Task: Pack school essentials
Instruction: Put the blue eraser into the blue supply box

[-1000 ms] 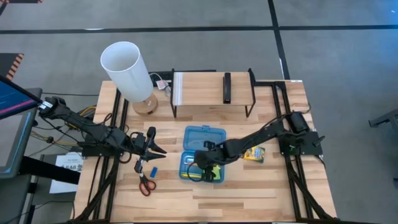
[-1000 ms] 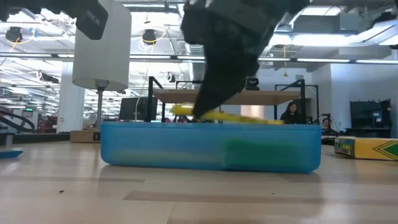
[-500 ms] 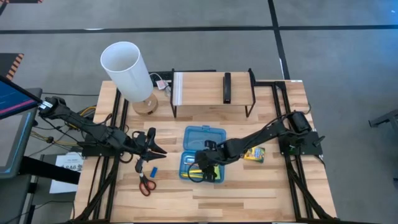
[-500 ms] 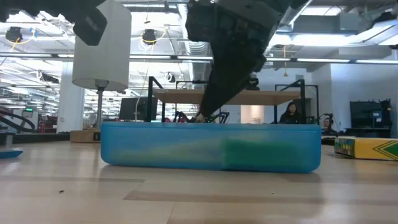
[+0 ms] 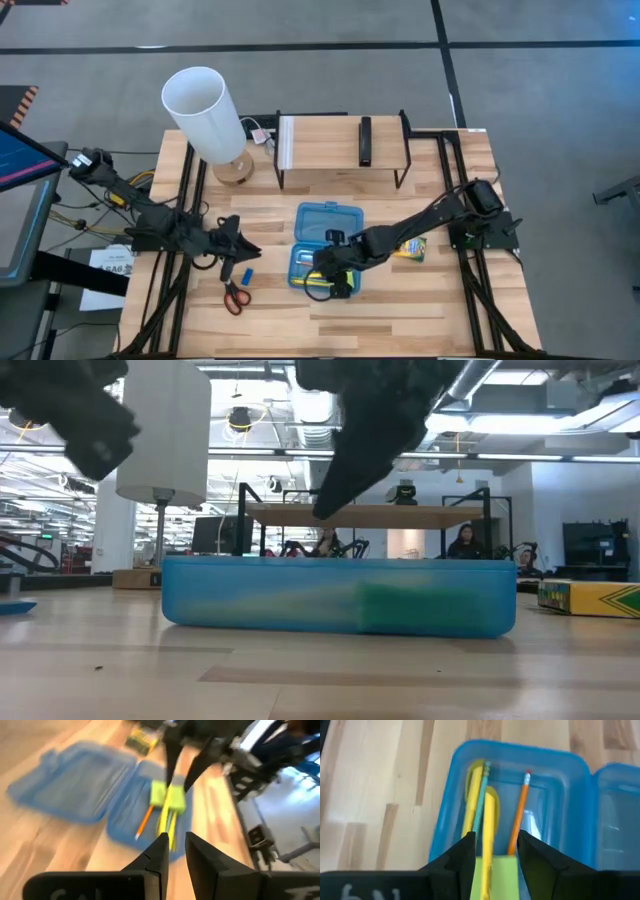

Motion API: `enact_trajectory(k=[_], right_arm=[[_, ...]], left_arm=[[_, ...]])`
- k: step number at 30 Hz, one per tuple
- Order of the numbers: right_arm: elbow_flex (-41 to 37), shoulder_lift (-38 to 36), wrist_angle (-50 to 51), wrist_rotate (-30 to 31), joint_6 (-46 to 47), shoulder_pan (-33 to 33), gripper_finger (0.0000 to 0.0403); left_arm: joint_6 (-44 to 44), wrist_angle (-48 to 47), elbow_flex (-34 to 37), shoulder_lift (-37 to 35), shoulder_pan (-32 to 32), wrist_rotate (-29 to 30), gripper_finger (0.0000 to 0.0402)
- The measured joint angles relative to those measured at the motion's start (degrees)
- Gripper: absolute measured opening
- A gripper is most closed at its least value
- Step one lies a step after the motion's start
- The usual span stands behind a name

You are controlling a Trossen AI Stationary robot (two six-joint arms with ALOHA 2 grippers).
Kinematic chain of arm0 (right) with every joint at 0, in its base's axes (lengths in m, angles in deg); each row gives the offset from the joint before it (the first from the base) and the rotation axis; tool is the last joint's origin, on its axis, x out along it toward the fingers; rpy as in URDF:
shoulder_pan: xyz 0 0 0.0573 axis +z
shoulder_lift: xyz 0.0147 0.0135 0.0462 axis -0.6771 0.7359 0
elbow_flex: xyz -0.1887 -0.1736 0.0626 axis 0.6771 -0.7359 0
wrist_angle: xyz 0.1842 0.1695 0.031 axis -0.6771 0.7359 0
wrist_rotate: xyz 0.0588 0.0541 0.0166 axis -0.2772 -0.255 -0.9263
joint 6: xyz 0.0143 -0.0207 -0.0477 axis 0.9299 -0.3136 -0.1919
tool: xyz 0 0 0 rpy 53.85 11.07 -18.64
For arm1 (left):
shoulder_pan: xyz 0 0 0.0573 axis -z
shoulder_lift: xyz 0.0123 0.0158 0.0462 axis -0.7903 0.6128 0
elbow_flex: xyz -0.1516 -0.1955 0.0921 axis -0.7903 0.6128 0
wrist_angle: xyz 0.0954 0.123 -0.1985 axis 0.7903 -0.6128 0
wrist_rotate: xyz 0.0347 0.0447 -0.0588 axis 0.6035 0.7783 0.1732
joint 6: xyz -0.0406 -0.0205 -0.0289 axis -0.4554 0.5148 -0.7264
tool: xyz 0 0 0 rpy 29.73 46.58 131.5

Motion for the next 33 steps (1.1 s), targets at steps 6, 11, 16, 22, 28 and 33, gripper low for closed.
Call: enact_trajectory(k=[6, 11, 16, 22, 28, 33], right_arm=[[0.0, -4.4, 2.8, 2.2, -0.2, 0.6, 0.0161], [0.0, -7.9, 2.9, 3.9, -1.0, 2.1, 0.0161], [0.0, -8.4, 1.9, 6.2, -2.1, 3.7, 0.0161], [0.0, -8.0, 2.2, 6.1, -2.1, 4.2, 0.0161], [0.0, -8.0, 1.6, 6.2, -2.1, 4.0, 0.0161], [0.0, -8.0, 1.6, 6.2, -2.1, 4.0, 0.0161]], left_arm=[[-8.5, -4.5, -0.1, 3.7, 5.6, 4.7, 0.005], [-11.4, -4.7, 0.0, 8.9, 8.5, 3.7, 0.005], [-11.2, -5.0, 0.0, 13.6, 9.3, -0.2, 0.0054], [-11.9, -9.6, 0.0, 16.8, 8.0, -3.0, 0.0094], [-10.2, -15.6, 0.0, 16.9, 5.8, -5.2, 0.0137], [-5.7, -15.4, 0.0, 16.9, 3.3, -9.7, 0.0143]])
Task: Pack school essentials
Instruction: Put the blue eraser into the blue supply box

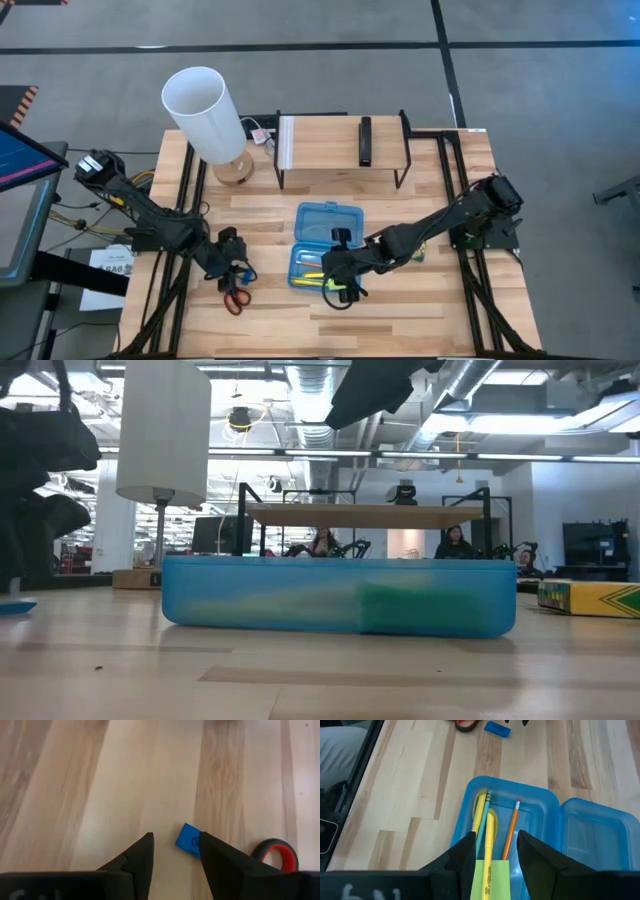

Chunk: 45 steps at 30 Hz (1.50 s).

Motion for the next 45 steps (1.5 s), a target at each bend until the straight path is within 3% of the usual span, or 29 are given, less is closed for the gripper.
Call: enact_trajectory(k=[13, 23, 27, 38, 45], right_arm=[[0.0, 0.0, -0.4, 0.0, 0.1, 0.1, 0.0161], [0.0, 0.0, -0.3, 0.0, 0.1, 0.1, 0.0161], [0.0, 0.0, -0.4, -0.1, 0.0, -0.5, 0.0161], [0.0, 0.0, -1.2, -0.1, 0.1, -0.8, 0.0161], [0.0, 0.0, -1.2, -0.1, 0.1, -0.8, 0.0161]], left_arm=[[9.0, 5.0, 0.3, -1.4, -2.2, -5.4, 0.0137], [4.4, 22.9, 15.3, -15.0, -2.0, -6.5, 0.0137], [3.6, 20.9, 16.0, -17.7, -1.7, -6.6, 0.0139], [5.1, 21.3, 16.0, -10.9, -1.7, -4.9, 0.0157], [7.1, 29.5, 16.0, -4.4, -1.7, -5.1, 0.018]])
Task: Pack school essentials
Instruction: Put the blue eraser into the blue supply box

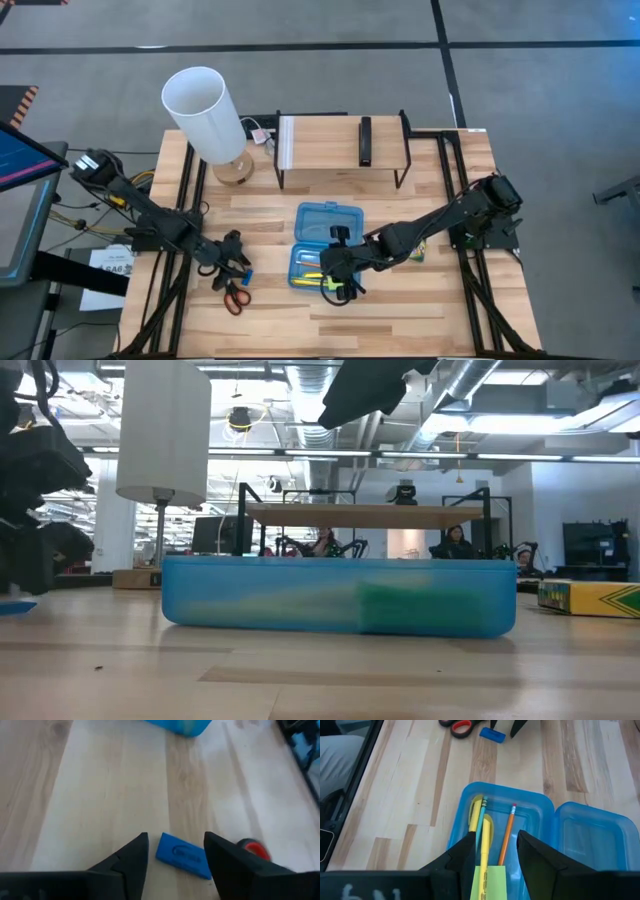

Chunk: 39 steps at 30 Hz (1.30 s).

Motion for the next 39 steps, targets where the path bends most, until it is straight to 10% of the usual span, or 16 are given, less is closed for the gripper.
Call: enact_trajectory(k=[16, 39], right_arm=[[0.0, 0.0, 0.0, 0.0, 0.5, 0.0, 0.0161], [0.0, 0.0, 0.0, 0.0, 0.5, 0.0, 0.0161]], left_arm=[[-0.6, 12.2, -0.5, 15.5, 2.4, -3.6, 0.0186], [10.3, 10.5, -0.5, 16.2, 3.4, -2.4, 0.0098]])
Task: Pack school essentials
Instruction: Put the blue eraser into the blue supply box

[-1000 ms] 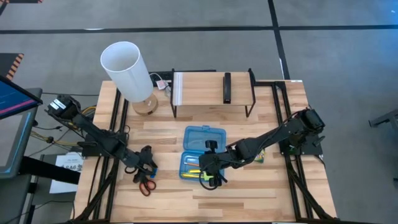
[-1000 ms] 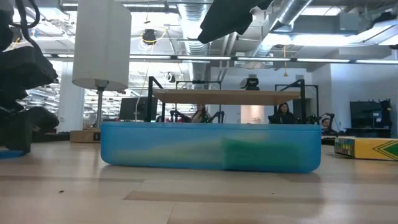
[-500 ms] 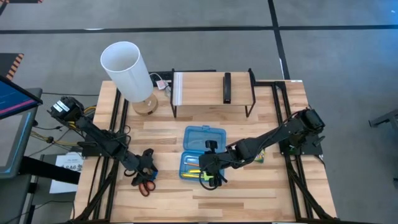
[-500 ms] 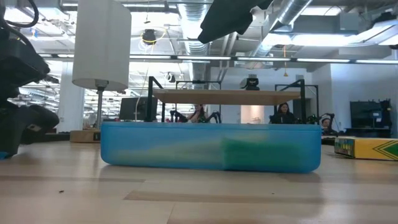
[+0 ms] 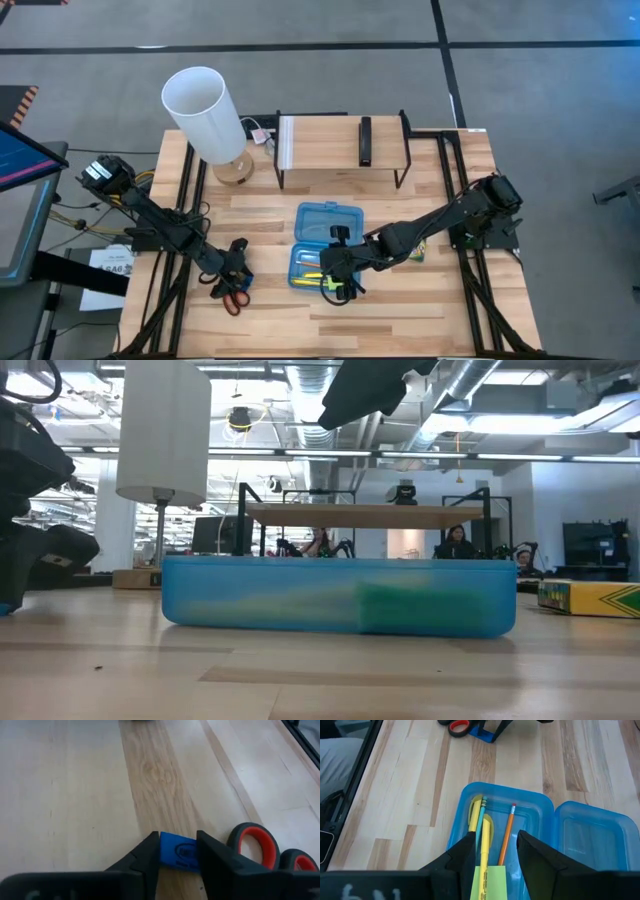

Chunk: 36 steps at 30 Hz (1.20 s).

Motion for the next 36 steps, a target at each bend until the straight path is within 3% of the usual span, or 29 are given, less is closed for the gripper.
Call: enact_trajectory(k=[10, 18, 25, 31, 36], right_arm=[[0.0, 0.0, 0.0, 0.0, -0.1, 0.0, 0.0161], [0.0, 0.0, 0.0, 0.0, -0.1, 0.0, 0.0161], [0.0, 0.0, 0.0, 0.0, -0.2, 0.0, 0.0161], [0.0, 0.0, 0.0, 0.0, -0.2, -0.1, 0.0161], [0.0, 0.0, 0.1, 0.0, -0.3, -0.1, 0.0161]], left_arm=[[5.4, -0.9, -0.9, 0.0, 0.1, 2.3, 0.0006], [8.9, -4.8, -2.5, -1.8, -0.7, 3.3, 0.0], [10.1, -17.8, -7.1, -6.2, -1.2, 4.6, 0.0001], [12.1, -30.3, -13.0, -10.8, -1.4, 9.3, 0.0001], [15.4, -33.0, -16.7, -14.4, -1.4, 12.5, 0.0001]])
